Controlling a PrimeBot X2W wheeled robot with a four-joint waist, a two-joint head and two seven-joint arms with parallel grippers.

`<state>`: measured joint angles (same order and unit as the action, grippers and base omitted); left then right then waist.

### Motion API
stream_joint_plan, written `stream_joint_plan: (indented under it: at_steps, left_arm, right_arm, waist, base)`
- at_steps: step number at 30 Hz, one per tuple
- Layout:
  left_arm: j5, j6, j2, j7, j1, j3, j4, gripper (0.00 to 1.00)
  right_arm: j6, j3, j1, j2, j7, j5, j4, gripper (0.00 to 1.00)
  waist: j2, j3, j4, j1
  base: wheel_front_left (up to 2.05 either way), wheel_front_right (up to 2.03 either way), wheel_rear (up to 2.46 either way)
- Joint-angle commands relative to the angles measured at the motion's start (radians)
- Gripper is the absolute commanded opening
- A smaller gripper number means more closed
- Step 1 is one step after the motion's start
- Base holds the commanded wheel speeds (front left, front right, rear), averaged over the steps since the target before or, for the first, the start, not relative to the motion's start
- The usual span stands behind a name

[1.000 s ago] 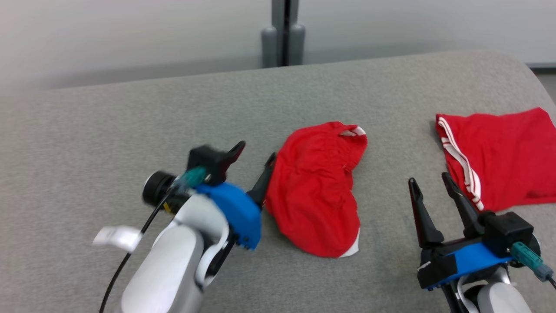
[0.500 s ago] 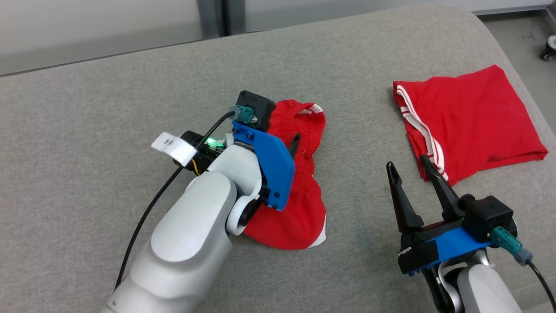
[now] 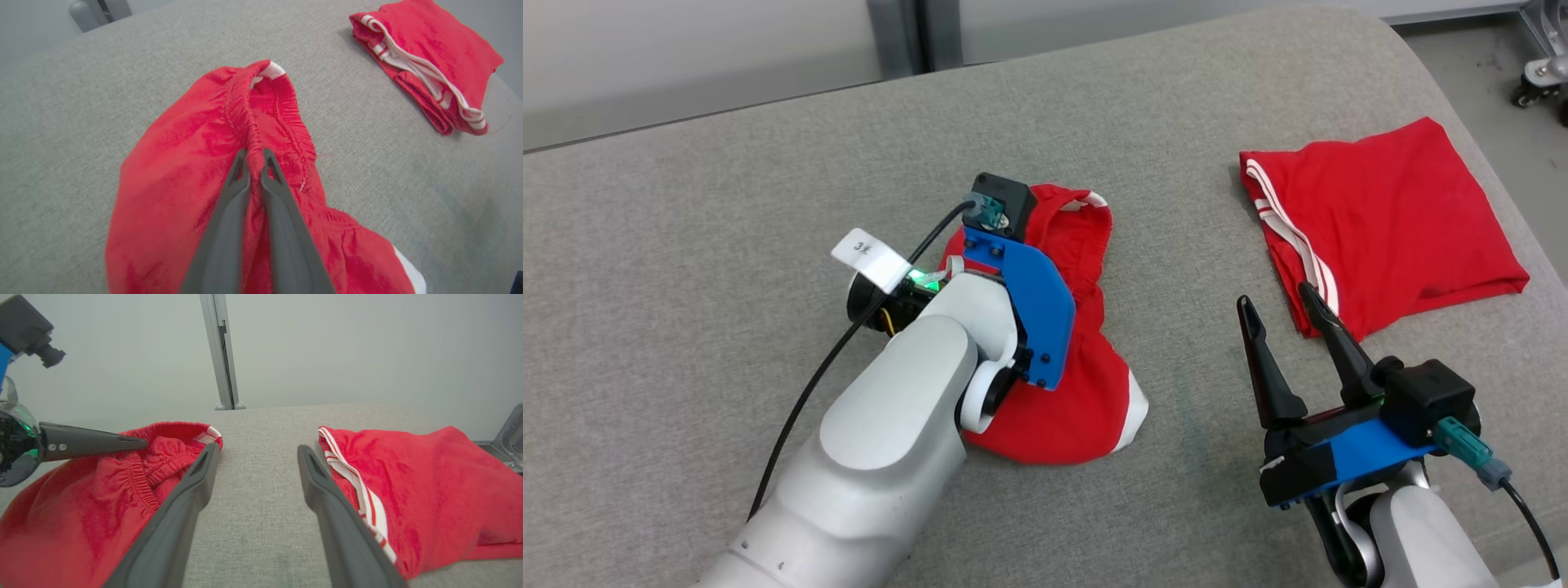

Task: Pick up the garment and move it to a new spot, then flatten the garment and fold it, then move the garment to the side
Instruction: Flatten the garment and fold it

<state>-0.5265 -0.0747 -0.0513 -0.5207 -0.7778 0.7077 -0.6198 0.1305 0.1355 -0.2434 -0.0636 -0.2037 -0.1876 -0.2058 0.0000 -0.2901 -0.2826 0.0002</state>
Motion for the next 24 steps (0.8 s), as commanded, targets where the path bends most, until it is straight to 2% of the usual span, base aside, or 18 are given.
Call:
stream_joint_plan:
  at_steps: [1,4,9,14,18,20,22,24]
  left_arm:
    - [-0.03,0.007,0.0,0.048,-0.017,-0.004,0.025,0.0]
    - [-0.133,0.033,0.001,0.15,-0.025,-0.01,0.104,0.0]
    - [-0.378,0.072,0.0,0.368,-0.065,0.019,0.291,0.0]
    - [-0.591,0.08,-0.002,0.59,-0.114,0.066,0.425,0.0]
    - [-0.628,0.06,-0.001,0.7,-0.117,0.091,0.413,0.0]
    - [-0.633,0.049,-0.009,0.72,-0.073,0.084,0.376,0.0]
    - [-0.628,0.044,-0.03,0.727,-0.048,0.081,0.355,0.0]
    - [-0.627,0.026,-0.08,0.736,0.013,0.073,0.308,0.0]
  right_arm:
    - [0.001,-0.003,-0.004,0.0,-0.004,-0.002,-0.004,1.0]
    - [0.001,-0.002,-0.001,-0.006,0.001,-0.002,-0.005,1.0]
    - [0.001,-0.008,0.01,-0.013,0.012,0.002,0.005,1.0]
    - [0.001,-0.03,0.03,-0.022,0.027,0.005,0.024,1.0]
    - [0.001,-0.044,0.047,-0.024,0.039,0.008,0.045,1.0]
    - [0.001,-0.042,0.046,-0.025,0.042,0.004,0.052,1.0]
    - [0.001,-0.04,0.045,-0.025,0.044,0.004,0.054,1.0]
    - [0.001,-0.039,0.047,-0.023,0.049,0.005,0.061,1.0]
  waist:
    - [0.0,0.008,0.008,-0.0002]
    - [0.0,0.024,0.021,-0.0002]
    - [0.0,0.053,0.045,-0.0002]
    - [0.0,0.075,0.077,-0.0002]
    - [0.0,0.08,0.111,-0.0002]
    - [0.0,0.079,0.125,-0.0002]
    - [0.0,0.079,0.13,-0.0002]
    - [0.0,0.076,0.141,-0.0002]
  base:
    - [0.0,0.0,0.0]
    - [0.0,0.0,0.0]
    - [0.0,0.0,0.0]
    - [0.0,0.0,0.0]
    - [0.0,0.0,0.0]
    - [0.0,0.0,0.0]
    - [0.0,0.0,0.0]
    - [0.0,0.0,0.0]
